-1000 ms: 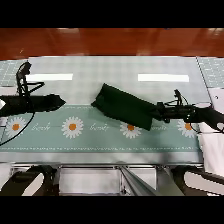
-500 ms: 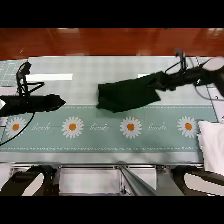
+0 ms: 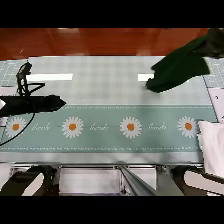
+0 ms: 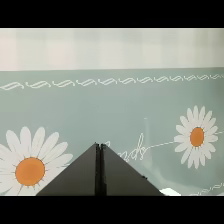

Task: Fold the shirts.

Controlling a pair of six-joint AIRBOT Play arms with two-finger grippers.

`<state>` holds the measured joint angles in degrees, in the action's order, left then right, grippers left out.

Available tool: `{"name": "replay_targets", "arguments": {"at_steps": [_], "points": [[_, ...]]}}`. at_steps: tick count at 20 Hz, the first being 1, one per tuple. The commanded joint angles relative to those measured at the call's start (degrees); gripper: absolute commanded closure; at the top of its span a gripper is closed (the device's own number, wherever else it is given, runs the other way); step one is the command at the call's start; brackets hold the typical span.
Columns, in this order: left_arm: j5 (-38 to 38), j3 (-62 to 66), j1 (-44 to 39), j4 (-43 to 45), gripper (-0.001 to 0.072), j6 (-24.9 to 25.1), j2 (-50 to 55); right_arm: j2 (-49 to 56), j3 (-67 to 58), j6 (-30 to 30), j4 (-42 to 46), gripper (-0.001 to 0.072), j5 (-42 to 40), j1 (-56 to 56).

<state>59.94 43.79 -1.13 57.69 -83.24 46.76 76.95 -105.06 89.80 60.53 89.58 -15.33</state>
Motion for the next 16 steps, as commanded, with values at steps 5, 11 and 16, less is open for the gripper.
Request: {"name": "replay_targets", "arguments": {"at_steps": [5, 11, 16], "points": [[0.6, 0.0, 0.0, -0.1, 0.0685, 0.0, 0.0, -4.6, -4.4, 2.6, -1.7, 0.0694, 10.9, -23.5], [-3.5, 0.0, 0.0, -0.1, 0.0685, 0.1, 0.0, -8.7, -2.8, 0.9, -0.7, 0.0694, 16.9, -42.2], [-13.6, 0.0, 0.0, -0.1, 0.0685, 0.1, 0.0, -18.8, 15.0, -1.1, 6.8, 0.0694, 17.0, -54.2]]}}
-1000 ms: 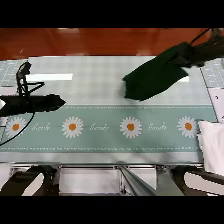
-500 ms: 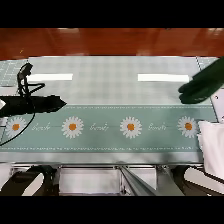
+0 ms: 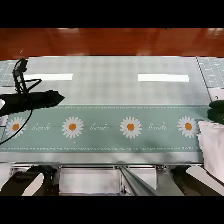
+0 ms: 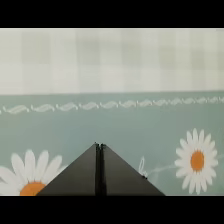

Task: Fold the shirts.

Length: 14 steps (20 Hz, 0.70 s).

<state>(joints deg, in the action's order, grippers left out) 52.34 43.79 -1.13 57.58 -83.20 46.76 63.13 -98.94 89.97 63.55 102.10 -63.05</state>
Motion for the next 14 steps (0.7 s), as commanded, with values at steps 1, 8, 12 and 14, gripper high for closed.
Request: {"name": "replay_targets", "arguments": {"at_steps": [1, 8, 12, 14], "points": [[-7.8, 0.0, 0.0, 0.1, 0.0685, 0.0, 0.0, -7.2, 13.7, -1.4, 6.8, 0.0694, 4.4, -7.8], [-16.7, 0.0, 0.0, 0.1, 0.0685, 0.3, 0.1, -16.7, 37.0, 1.5, 40.1, 0.0693, 4.5, -9.1], [-17.4, 0.0, 0.0, 0.1, 0.0685, 1.8, 1.7, -16.7, 45.2, 0.3, 46.7, 0.0284, 4.7, -9.1], [-17.6, 0.0, 0.0, 0.0, 0.0685, 2.8, 3.1, -16.6, 48.3, 1.1, 48.7, 0.0298, 3.9, -9.1]]}}
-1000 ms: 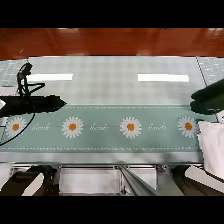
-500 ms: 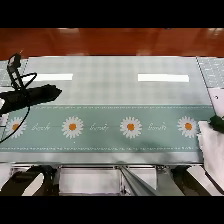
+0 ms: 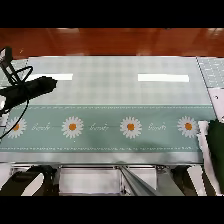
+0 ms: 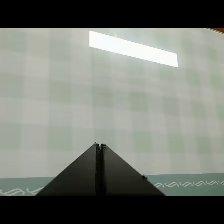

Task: Fold the shirts.

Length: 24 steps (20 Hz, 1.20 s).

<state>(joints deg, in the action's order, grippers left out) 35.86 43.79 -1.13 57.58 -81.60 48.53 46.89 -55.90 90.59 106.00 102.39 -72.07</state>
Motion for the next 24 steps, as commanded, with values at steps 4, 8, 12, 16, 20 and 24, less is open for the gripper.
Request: {"name": "replay_targets", "arguments": {"at_steps": [4, 8, 12, 16, 20, 24], "points": [[-2.5, 2.1, 0.6, 0.0, 0.0685, 3.5, 4.5, 1.4, 0.6, 1.9, 0.3, 0.0587, -0.3, 2.6], [-0.1, 12.2, 3.4, 0.0, 0.0685, 3.6, 4.8, 7.7, -15.3, 1.7, -35.1, 0.0693, -18.3, 16.1], [9.8, 21.1, 1.9, 1.9, 0.0685, 3.6, 9.0, 15.3, -22.5, -4.1, -50.8, 0.0693, -40.5, 49.9], [26.6, 21.7, 3.2, 4.0, 0.0686, 2.3, 18.6, 27.8, -23.5, 4.3, -20.0, 0.0693, -32.6, 76.8], [25.1, 18.7, 3.1, 15.1, 0.0686, -8.0, 23.0, 35.1, -23.2, 7.2, -11.3, 0.0693, -25.0, 81.7], [17.8, 20.6, 2.1, 15.4, 0.0686, -8.1, 24.9, 38.8, -23.4, 8.8, -12.5, 0.0693, -32.4, 82.3]]}}
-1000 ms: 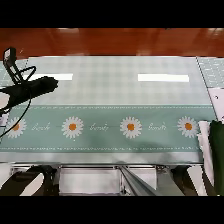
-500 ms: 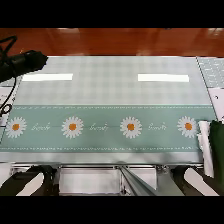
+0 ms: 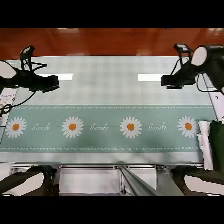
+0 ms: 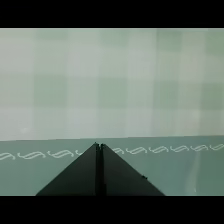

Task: Fold the shirts.

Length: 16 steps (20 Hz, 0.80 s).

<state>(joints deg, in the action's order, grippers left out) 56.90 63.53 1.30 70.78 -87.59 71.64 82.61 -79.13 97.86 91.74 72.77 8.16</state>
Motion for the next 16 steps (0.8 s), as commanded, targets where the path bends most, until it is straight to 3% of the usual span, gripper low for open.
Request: {"name": "replay_targets", "arguments": {"at_steps": [1, 10, 13, 16], "points": [[-3.2, 1.4, -0.2, 2.2, 0.0686, -2.1, 1.8, 3.1, -0.2, 1.5, 1.7, 0.0692, -3.0, 2.0], [3.7, 1.4, -0.3, 2.1, 0.0685, -2.1, 2.0, 3.0, -0.2, 2.4, 1.8, 0.0692, -3.8, 2.0], [2.9, 1.4, -0.3, 2.1, 0.0685, -2.1, 2.0, 3.0, -0.2, 2.3, 1.8, 0.0692, -3.8, 2.0], [-2.9, 1.4, -0.3, 2.1, 0.0685, -2.1, 2.0, 3.0, -0.2, 2.3, 1.8, 0.0692, -3.8, 2.0]]}}
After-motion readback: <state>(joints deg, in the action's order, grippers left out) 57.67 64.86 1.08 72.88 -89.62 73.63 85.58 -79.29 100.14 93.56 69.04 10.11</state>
